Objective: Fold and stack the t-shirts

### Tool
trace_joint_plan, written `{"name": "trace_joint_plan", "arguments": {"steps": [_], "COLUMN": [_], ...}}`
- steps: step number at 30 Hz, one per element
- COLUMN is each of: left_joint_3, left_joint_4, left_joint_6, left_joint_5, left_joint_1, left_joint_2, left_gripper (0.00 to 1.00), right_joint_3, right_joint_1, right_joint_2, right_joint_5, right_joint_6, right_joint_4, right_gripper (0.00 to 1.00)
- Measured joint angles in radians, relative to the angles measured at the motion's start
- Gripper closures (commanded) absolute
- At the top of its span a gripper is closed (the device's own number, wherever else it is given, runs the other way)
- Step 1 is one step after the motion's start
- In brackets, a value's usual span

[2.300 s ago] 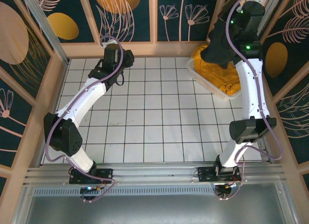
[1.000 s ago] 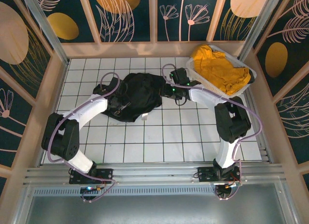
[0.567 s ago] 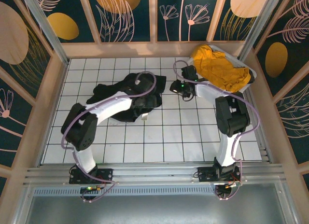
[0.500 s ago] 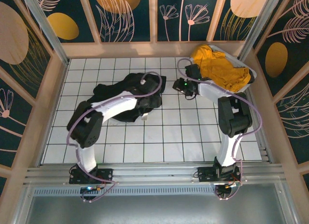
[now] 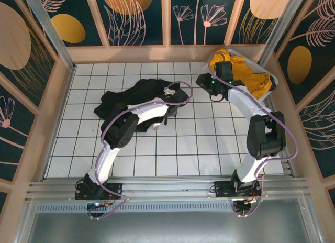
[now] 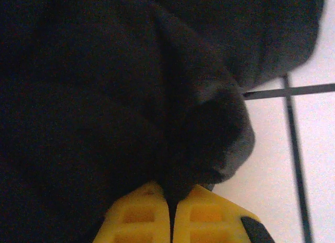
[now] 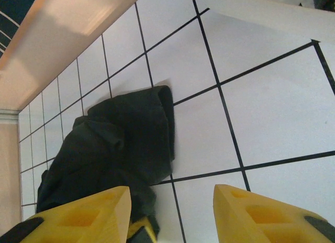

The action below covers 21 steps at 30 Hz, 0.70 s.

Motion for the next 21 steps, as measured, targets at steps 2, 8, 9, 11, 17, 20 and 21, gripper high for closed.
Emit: {"name": "trace_joint_plan", "arguments": {"steps": [2, 8, 9, 11, 17, 20, 21], "left_joint_3": [-0.066, -0.314, -0.351, -0.424, -0.533, -0.533, -0.534], "left_joint_4": [-0.023, -0.093, -0.095, -0.095, -0.133, -0.182, -0.193], "left_joint_6": [-0.027, -0.172, -0.192, -0.215, -0.261, -0.302, -0.31], "left_joint_5": [-0.038, -0.098, -0.106, -0.123, -0.186, -0.243, -0.258], "left_joint_1": [0.002, 0.084, 0.113, 0.168, 0.197, 0.2, 0.202], "left_joint_2": [-0.08, -0.566, -0.66, -0.829, -1.098, -1.121, -1.125], "left_gripper": [1.0, 1.0, 1.0, 1.0, 1.0, 1.0, 1.0], "right_joint_3": [-0.014, -0.023, -0.021, -0.002, 0.09, 0.122, 0.127], "right_joint_1": [-0.001, 0.024, 0.037, 0.07, 0.193, 0.24, 0.251], "right_joint_2": [0.0, 0.01, 0.019, 0.053, 0.204, 0.278, 0.299], "right_joint_5": [-0.002, 0.0, 0.001, 0.001, -0.011, -0.039, -0.049], "right_joint_6": [0.003, 0.015, 0.016, 0.02, 0.056, 0.099, 0.119], "right_joint_4": [0.0, 0.008, 0.011, 0.014, 0.03, 0.056, 0.064], "right_gripper": [0.55, 0.55, 0.55, 0.55, 0.56, 0.54, 0.53]}}
